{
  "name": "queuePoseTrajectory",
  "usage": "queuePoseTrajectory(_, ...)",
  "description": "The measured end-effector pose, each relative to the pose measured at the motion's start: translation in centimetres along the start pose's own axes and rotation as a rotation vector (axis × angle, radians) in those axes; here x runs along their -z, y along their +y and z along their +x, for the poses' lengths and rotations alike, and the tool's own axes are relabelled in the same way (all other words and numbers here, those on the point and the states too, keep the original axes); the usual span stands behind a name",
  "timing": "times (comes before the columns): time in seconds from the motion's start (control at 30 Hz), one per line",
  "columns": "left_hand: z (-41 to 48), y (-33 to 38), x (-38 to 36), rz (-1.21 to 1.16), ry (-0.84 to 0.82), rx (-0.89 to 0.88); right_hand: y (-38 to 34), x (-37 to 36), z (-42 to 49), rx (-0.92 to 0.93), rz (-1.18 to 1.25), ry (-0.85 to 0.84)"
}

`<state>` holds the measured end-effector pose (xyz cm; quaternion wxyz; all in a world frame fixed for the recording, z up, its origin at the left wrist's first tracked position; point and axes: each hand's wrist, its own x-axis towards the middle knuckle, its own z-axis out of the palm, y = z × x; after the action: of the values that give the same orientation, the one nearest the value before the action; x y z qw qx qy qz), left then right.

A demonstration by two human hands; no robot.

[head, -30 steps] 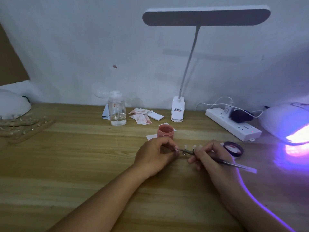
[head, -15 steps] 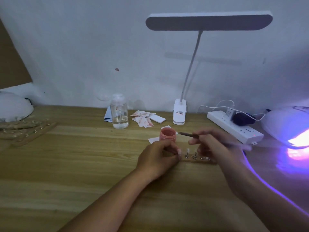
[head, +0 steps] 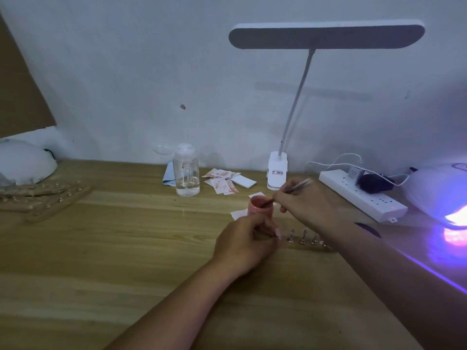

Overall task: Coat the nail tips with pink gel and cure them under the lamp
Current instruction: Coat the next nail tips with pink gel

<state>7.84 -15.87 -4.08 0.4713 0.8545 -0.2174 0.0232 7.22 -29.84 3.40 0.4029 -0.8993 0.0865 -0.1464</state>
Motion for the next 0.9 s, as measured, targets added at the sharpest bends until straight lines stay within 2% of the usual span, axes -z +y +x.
queuePoseTrajectory(0.1,0.1,-0.1,-0.1,0.000,0.010,0.009,0.6,1.2,-2.2,0.002,0.315,0.137)
queuePoseTrajectory(0.17,0.1,-0.2,-0.2,-0.018,0.009,0.010,1.8,1.8,-4.2,-0.034,0.591,0.126)
queuePoseTrajectory(0.23,0.1,-0.3,-0.2,-0.034,0.003,0.012,3.4,1.8,-6.7,-0.053,0.705,0.110)
queuePoseTrajectory(0.43,0.1,-0.3,-0.1,-0.069,-0.002,0.001,5.6,1.1,-9.3,-0.053,0.763,0.113)
queuePoseTrajectory(0.6,0.2,-0.3,-0.2,-0.073,-0.002,0.000,5.6,0.7,-9.2,0.043,0.693,0.095)
queuePoseTrajectory(0.9,0.2,-0.3,-0.2,-0.076,-0.003,-0.002,5.5,0.6,-9.3,0.094,0.651,0.103)
